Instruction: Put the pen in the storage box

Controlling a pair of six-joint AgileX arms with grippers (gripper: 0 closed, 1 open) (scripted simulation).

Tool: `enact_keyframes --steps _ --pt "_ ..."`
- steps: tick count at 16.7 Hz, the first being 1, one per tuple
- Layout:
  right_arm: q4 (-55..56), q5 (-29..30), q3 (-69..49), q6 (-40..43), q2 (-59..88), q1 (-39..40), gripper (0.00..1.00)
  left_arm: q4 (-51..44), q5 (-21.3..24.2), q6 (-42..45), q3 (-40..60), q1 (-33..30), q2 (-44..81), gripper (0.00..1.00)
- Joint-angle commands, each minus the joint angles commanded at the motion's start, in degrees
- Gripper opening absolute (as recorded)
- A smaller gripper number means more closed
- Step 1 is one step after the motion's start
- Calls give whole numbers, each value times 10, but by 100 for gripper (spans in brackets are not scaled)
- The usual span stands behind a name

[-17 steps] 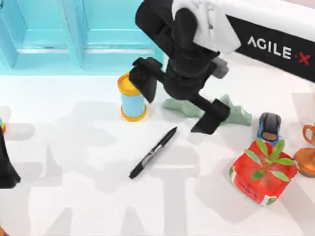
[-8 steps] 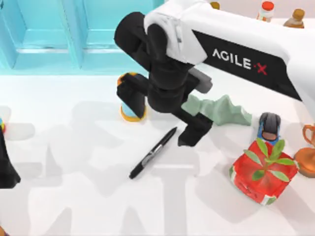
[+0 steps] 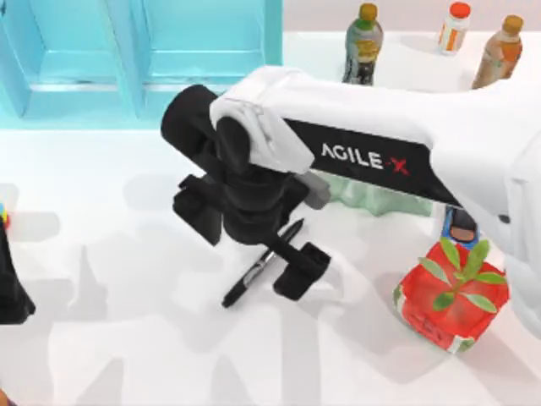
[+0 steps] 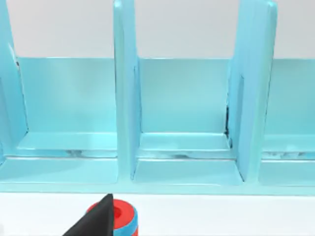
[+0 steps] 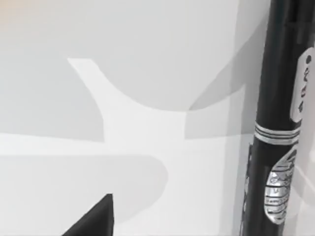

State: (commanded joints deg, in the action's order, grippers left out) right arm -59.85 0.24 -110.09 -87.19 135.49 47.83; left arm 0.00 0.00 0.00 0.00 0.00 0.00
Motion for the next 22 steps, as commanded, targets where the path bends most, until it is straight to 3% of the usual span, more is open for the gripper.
enact_keyframes --steps 9,22 --pt "80 -4 37 46 43 -47 100 0 0 0 0 0 0 100" --pt "80 -4 37 46 43 -47 2 0 0 0 0 0 0 100"
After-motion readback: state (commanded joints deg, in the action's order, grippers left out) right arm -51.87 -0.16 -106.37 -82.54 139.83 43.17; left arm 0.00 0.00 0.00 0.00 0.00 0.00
